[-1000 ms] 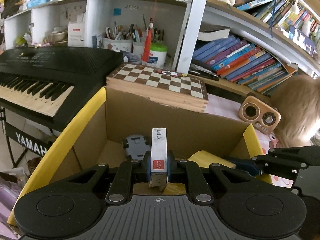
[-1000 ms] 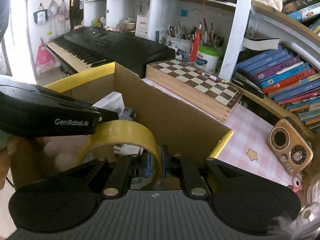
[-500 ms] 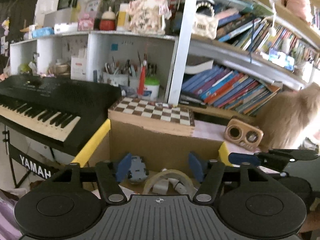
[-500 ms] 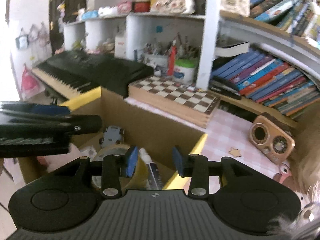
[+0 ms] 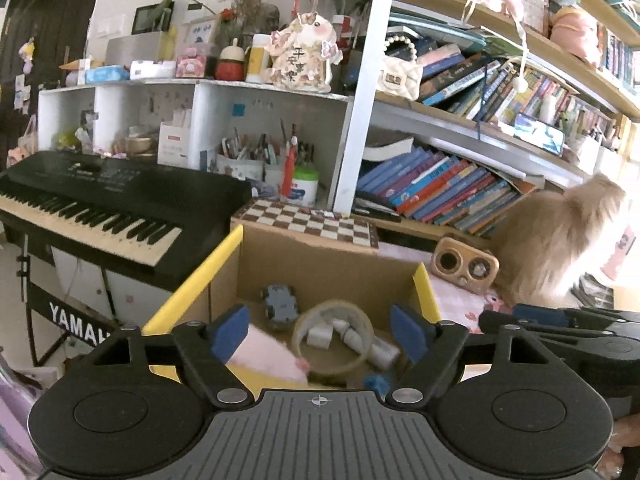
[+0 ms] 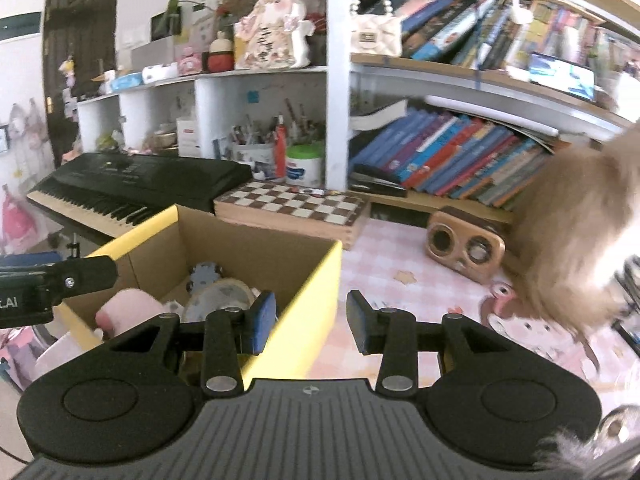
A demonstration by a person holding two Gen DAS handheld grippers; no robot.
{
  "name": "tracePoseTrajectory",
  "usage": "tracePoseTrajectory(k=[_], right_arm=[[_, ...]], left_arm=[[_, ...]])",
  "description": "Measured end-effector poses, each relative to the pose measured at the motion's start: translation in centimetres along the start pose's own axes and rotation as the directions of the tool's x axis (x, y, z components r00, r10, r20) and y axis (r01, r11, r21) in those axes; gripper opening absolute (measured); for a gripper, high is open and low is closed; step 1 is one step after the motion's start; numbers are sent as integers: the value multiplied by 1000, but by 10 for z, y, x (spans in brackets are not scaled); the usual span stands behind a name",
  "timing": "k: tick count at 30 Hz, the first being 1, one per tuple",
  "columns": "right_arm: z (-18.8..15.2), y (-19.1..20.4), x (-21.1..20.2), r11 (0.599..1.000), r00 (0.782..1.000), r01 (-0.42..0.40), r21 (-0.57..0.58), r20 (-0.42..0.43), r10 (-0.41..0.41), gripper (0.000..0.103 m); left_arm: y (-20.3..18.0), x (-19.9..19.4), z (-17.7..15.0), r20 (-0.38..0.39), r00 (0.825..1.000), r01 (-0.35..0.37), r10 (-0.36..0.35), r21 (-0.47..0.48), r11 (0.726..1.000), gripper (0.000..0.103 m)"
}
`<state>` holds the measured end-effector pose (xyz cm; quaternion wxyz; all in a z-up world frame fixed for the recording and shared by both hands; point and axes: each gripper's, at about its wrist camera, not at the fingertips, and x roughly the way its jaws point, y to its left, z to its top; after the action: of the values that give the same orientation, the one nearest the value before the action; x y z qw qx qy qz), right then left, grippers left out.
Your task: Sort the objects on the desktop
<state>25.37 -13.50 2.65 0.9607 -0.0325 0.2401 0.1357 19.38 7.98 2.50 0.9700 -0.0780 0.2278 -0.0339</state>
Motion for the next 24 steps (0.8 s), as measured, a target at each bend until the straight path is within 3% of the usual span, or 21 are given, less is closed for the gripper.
tracePoseTrajectory(k=[9,24], right_arm=[[-37,6,-55,993,995,100,56,-11,-100,41],[-105,26,-134,974,977,210,87,-54,-205,53]], left_arm=[[-1,-43,-29,-30,999,19,-18,10,1000,92],[-15,-104,-81,-44,998,56,-53,80,995,96]])
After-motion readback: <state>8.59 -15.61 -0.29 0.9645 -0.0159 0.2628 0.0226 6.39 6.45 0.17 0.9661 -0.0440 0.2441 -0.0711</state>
